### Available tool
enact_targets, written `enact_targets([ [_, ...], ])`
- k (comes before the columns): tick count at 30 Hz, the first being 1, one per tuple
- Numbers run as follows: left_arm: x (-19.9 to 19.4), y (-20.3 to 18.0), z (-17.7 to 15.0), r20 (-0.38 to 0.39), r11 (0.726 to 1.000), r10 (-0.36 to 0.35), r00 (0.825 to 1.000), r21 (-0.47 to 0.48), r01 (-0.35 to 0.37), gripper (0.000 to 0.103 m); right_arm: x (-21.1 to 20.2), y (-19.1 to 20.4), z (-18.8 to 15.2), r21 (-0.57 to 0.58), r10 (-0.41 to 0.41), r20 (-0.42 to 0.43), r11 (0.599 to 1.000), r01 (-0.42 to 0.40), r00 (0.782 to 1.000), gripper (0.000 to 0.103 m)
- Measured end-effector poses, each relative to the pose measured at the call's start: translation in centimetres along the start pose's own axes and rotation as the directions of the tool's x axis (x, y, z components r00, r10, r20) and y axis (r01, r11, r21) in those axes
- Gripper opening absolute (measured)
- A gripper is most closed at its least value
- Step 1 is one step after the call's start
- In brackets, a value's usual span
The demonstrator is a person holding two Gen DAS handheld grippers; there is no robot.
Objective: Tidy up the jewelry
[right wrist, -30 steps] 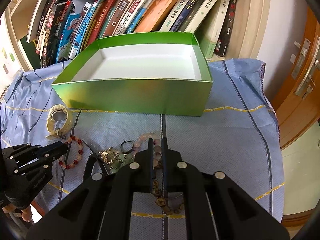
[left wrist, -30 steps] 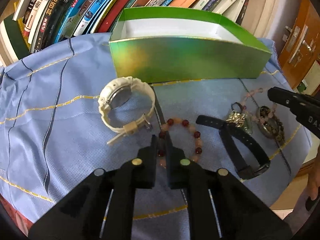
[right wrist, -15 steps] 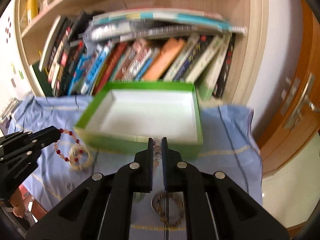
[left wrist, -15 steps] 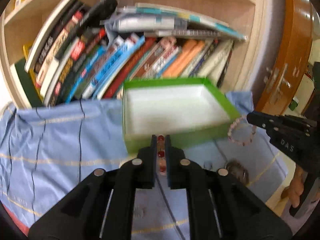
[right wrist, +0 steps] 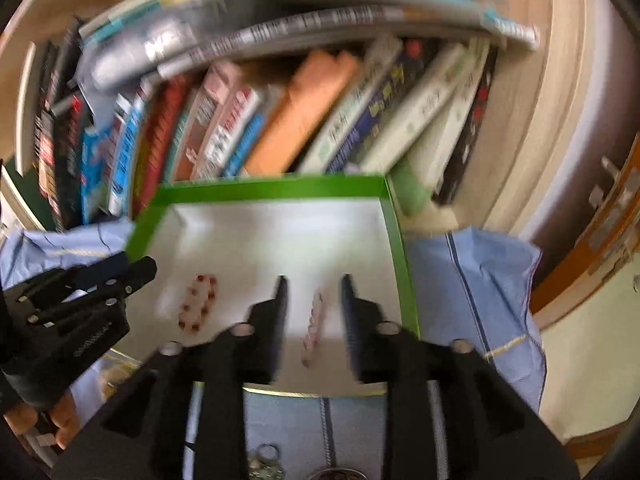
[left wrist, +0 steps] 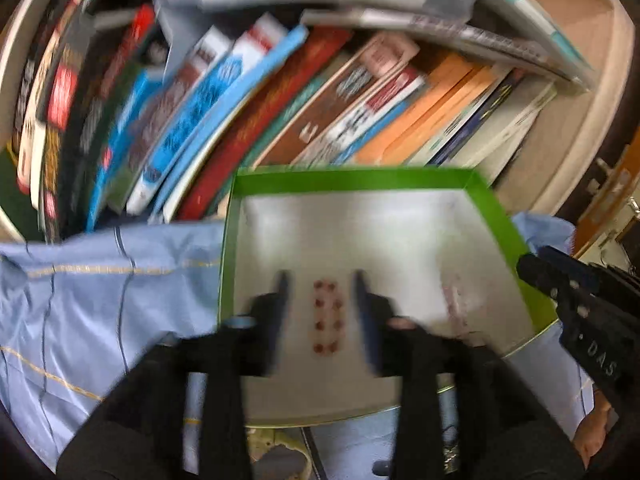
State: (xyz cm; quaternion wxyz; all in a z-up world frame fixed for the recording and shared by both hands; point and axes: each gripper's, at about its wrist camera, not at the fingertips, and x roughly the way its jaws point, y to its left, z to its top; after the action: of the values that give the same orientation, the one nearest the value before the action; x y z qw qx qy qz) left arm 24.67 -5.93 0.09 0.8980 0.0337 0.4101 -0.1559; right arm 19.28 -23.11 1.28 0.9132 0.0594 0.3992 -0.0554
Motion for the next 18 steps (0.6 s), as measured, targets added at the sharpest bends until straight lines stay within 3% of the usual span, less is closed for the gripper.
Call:
enact_targets([
  [2,-0.8,0.5,-1.1,0.009,1.000,-0.010,1.000,-0.004,0.010,0.055,-1.2,-0.8,-1.3,0.009,0.006,0.016,1.000,-0.006,1.000,0.038],
  [4,-3.0,1.1,-3.0,0.042,1.000,0.023,0.999,-0.004,-0.023,0.070,-3.2,-1.8,-3.0,0.018,0.001,0.035,1.000,-0.002,0.999,0.050],
  [5,-4.6,1.4,-4.5,0.066,1.000,0.031,0.997,-0.006,-0.031,0.074,-4.0,-2.2,-3.8,0.023,0.003,0.045,1.000,-0.004,0.999,0.051],
  [10,-8.9,2.2,-11.4,0.088,1.000,-0.013,0.996,0.002,0.013,0.077,-6.9,-4.7,-10.6,0.032,-0.042,0.016,0.999,0.042,0.999,0.051],
  [14,-8.7,2.1,-15.2,0.014,0.999,-0.049,0.999,-0.017,0.049,0.077,-6.7,-4.6,-15.3,0.032,-0.020,-0.058,0.999,0.022,0.998,0.051],
  [18,-8.9,2.8,-17.0,-0.005,1.000,0.021,1.000,-0.023,-0.021,0.077,-6.1,-2.3,-17.8,-0.038,-0.002,-0.107,0.999,-0.002,0.994,0.051],
])
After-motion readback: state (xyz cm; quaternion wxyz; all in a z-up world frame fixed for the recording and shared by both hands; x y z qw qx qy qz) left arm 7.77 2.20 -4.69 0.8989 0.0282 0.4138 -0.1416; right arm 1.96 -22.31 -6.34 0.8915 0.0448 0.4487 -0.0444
